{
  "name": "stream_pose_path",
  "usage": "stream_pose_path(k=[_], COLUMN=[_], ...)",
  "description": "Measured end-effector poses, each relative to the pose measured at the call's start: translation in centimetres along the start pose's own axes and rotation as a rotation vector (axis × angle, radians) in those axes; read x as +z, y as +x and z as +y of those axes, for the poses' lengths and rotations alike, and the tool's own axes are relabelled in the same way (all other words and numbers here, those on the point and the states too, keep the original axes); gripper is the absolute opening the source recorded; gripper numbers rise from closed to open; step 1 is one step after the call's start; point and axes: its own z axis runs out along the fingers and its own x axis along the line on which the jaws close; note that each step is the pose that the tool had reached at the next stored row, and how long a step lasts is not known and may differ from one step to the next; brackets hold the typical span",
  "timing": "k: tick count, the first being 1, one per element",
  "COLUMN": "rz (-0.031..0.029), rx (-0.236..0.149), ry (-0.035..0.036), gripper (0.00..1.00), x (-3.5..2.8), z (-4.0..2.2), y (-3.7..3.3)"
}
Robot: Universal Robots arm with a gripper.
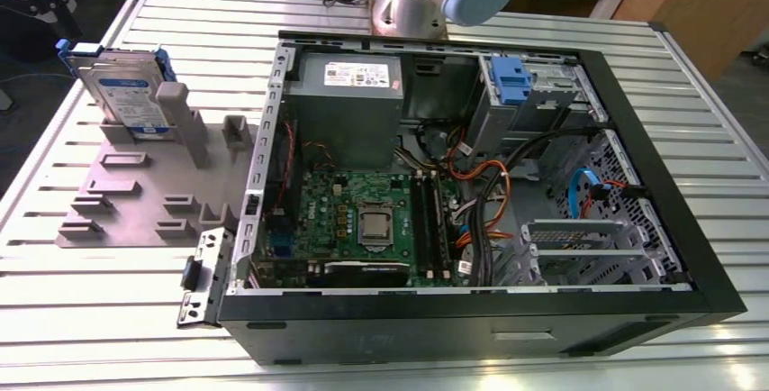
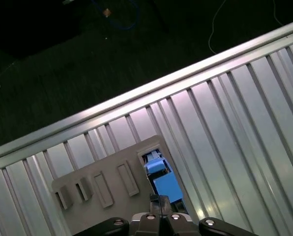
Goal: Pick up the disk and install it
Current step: 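Pick up the disk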
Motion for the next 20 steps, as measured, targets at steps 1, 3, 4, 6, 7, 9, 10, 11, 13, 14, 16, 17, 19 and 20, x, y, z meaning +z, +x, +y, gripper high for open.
stream_pose_path(k=[1,3,4,6,7,9,10,11,13,14,16,17,19,20], rz=[0.0002,0.0003,0.0003,0.0003,0.0003,0.0003,0.0003,0.0003,0.0006,0.0009,0.0022,0.0027,0.0011,-0.0018], rx=[-0.004,-0.006,-0.006,-0.006,-0.006,-0.006,-0.006,-0.006,-0.011,-0.021,-0.052,-0.066,-0.079,-0.082], ry=[0.0000,-0.0001,0.0000,0.0000,-0.0001,0.0000,0.0000,0.0000,-0.0001,-0.0002,-0.0004,-0.0006,-0.0008,0.0007], gripper=[0.11,0.11,0.11,0.11,0.11,0.11,0.11,0.11,0.11,0.11,0.11,0.11,0.11,0.11], x=[0.00,0.00,0.00,0.00,0.00,0.00,0.00,0.00,0.00,0.00,0.01,0.01,0.02,0.07], z=[0.00,0.00,0.00,0.00,0.00,0.00,0.00,0.00,0.00,0.00,0.00,0.00,0.00,0.01], y=[0.00,0.00,0.00,0.00,0.00,0.00,0.00,0.00,0.00,0.00,0.00,0.00,0.00,0.00])
